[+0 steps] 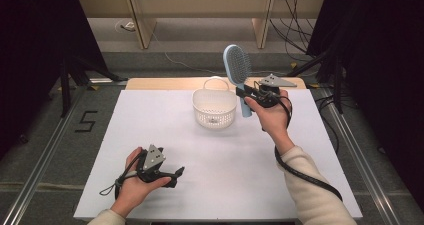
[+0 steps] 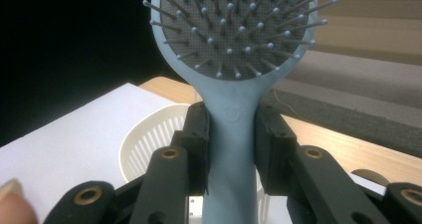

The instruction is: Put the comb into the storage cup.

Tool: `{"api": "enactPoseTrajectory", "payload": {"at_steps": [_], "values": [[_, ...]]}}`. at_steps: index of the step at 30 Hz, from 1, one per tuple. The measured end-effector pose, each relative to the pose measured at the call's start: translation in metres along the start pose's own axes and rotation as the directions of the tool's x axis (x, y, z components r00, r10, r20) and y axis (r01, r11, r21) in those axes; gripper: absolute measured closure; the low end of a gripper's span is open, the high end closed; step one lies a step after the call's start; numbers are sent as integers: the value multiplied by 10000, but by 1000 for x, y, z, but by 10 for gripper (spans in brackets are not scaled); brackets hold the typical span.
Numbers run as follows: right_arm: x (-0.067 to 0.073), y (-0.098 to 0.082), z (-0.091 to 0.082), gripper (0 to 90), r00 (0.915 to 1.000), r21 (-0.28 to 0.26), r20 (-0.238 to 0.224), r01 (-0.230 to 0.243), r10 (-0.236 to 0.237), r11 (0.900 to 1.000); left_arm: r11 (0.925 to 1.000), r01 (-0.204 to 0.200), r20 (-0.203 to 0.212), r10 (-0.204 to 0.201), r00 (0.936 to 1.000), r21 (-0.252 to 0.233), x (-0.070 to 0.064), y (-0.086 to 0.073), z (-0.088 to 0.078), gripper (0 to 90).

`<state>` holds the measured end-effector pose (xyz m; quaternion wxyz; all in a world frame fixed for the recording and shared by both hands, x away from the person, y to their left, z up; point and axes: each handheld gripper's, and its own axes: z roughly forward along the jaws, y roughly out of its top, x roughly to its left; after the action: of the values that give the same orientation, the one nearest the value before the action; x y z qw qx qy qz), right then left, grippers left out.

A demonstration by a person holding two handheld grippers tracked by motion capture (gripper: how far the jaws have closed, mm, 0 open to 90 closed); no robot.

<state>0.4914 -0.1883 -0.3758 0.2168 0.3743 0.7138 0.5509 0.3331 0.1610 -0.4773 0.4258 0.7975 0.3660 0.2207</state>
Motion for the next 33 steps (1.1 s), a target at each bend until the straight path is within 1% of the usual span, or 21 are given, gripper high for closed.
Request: {"api": "enactPoseTrajectory", "payload": {"at_steps": [9,33], "values": [[0,0,3,706,10000,-6,85,-19,19,10000,10000,-28,16,28,10000,-15,-1,0,0,35],[0,6,10,706,9999,-69,105,-13,14,10000,10000,-25,10,25,10000,-17,0,0,0,35]]}}
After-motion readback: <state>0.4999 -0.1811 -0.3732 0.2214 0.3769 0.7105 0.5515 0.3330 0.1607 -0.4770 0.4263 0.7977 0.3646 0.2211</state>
